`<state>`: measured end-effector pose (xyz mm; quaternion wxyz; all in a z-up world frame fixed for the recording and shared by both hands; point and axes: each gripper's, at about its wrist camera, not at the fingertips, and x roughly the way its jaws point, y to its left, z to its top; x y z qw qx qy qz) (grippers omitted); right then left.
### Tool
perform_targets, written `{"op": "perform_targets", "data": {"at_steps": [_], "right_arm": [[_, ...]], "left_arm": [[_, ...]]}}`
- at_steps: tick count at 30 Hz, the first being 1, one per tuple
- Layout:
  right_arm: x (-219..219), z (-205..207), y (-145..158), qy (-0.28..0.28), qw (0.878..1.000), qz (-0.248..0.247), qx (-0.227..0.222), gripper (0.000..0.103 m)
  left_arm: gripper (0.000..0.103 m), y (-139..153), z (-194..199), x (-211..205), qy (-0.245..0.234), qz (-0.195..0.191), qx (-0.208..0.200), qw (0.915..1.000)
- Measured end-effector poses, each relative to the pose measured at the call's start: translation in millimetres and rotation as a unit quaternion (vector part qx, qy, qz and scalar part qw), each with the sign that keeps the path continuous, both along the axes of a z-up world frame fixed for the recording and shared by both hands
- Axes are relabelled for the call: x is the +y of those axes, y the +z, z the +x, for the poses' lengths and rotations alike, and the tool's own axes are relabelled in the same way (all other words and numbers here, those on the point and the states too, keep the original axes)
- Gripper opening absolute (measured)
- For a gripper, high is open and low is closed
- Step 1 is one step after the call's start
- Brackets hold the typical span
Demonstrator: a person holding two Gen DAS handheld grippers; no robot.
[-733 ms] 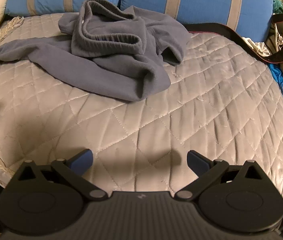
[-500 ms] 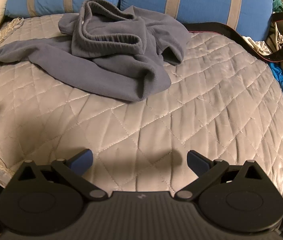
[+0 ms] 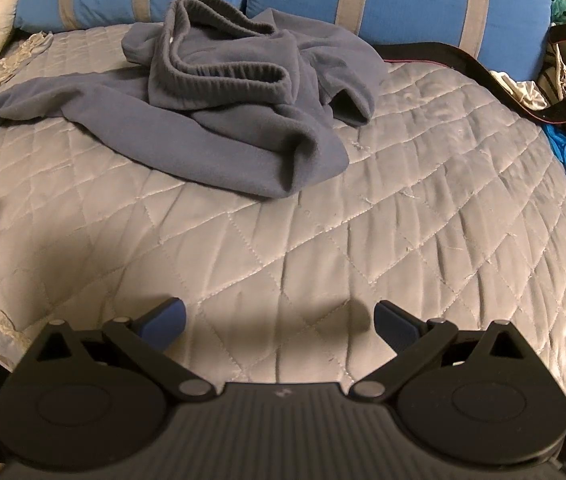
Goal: Fold clothes
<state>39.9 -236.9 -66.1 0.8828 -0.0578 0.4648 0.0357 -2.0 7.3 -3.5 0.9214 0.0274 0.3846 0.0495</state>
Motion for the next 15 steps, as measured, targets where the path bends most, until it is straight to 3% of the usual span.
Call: {"op": "perform_targets", "data": {"at_steps": [8, 15], "right_arm": [[-1.0, -0.2, -0.9, -0.001, 1.000, 0.005, 0.000, 0.103], [-3.6, 0.5, -1.7, 0.001, 1.000, 0.010, -0.003, 0.103]], "left_arm": [[0.102, 0.7, 0.0, -1.9, -0.016, -0.019, 0.011, 0.9996], [0.102, 1.4, 0.3, 5.3, -0.019, -0.072, 0.019, 0.9970]]}}
